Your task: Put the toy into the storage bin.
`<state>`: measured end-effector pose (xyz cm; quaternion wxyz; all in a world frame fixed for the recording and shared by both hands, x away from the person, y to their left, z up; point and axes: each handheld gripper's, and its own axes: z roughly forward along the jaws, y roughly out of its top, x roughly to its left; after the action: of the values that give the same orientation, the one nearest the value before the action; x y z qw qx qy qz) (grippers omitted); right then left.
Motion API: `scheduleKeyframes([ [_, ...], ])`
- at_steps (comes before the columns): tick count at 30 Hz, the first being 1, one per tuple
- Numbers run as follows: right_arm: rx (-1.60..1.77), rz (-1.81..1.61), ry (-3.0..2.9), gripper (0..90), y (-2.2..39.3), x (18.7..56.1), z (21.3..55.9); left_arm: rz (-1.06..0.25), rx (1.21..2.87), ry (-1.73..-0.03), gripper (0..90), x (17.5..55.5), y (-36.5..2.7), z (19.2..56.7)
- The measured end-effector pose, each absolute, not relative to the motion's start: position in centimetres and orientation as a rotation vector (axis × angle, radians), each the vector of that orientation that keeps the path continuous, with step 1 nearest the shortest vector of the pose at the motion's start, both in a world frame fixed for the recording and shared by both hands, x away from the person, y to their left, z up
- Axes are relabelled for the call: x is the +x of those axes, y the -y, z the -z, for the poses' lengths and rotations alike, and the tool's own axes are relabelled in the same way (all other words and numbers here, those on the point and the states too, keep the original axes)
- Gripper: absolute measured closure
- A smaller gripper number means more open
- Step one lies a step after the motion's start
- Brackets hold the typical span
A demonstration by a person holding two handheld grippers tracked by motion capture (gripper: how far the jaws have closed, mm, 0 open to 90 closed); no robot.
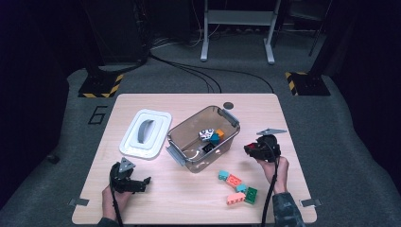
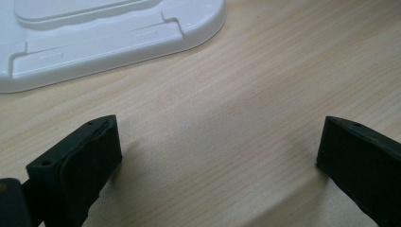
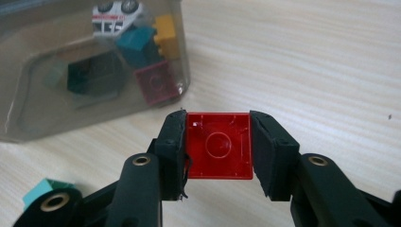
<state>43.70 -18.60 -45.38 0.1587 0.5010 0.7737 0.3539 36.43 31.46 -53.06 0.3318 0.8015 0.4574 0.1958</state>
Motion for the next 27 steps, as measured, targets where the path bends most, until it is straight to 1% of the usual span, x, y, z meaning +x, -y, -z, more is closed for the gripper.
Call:
scheduleKeyframes([
  [20, 1.42, -1.019, -2.119, 58.5, 19.0, 45.8, 42.2, -0.507, 2.104, -1.194, 0.6, 36.4, -31.5, 53.0],
  [27, 1.401, -1.018, -2.074, 58.6, 19.3, 46.5, 40.5, -0.516, 2.09, -1.196, 0.8, 36.4, -31.4, 53.1],
])
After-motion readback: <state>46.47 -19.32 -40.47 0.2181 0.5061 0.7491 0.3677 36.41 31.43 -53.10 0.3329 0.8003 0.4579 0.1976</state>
